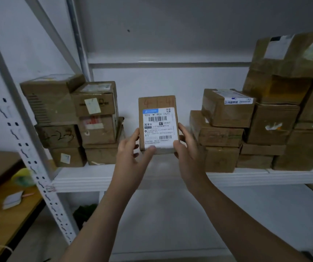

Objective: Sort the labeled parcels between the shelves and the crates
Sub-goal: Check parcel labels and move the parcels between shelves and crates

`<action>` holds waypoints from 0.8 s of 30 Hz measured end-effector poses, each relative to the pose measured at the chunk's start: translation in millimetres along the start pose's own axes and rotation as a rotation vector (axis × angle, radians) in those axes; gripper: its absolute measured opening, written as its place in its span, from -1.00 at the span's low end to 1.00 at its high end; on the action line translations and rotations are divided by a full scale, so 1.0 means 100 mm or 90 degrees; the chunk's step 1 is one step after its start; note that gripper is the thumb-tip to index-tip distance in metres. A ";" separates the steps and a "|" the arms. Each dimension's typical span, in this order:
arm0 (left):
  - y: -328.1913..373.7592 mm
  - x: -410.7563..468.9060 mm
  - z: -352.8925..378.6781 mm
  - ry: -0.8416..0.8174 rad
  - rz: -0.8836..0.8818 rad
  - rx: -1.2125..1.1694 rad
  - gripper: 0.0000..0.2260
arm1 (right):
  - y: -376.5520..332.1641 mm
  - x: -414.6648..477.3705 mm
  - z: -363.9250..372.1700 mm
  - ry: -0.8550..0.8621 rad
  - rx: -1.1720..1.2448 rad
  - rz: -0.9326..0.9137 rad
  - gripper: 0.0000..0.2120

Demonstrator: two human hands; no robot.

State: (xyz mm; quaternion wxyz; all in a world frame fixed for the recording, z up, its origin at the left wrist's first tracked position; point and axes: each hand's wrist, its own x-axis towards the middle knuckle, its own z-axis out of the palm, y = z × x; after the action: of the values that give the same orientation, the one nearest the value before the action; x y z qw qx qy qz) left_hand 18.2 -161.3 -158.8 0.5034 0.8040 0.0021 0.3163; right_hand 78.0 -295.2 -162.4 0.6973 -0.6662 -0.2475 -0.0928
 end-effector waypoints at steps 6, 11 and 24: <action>-0.34 -0.05 -0.11 0.030 -0.012 0.087 -0.57 | 0.34 -0.02 0.18 -0.060 -0.080 0.043 -0.70; -0.61 0.06 -0.17 0.066 -0.035 0.144 -0.75 | 0.59 0.02 0.38 -0.086 -0.243 0.010 -0.46; -1.14 0.28 -0.45 -0.126 0.052 0.526 -0.51 | 0.98 0.34 0.78 -0.072 -0.540 -0.021 -0.56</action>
State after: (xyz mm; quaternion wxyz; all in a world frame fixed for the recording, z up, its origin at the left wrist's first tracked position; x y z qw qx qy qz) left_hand 53.4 -59.8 -224.5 0.1241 0.9641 0.0483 0.2299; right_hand 134.6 -203.1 -233.8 0.3455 -0.8940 -0.2357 -0.1605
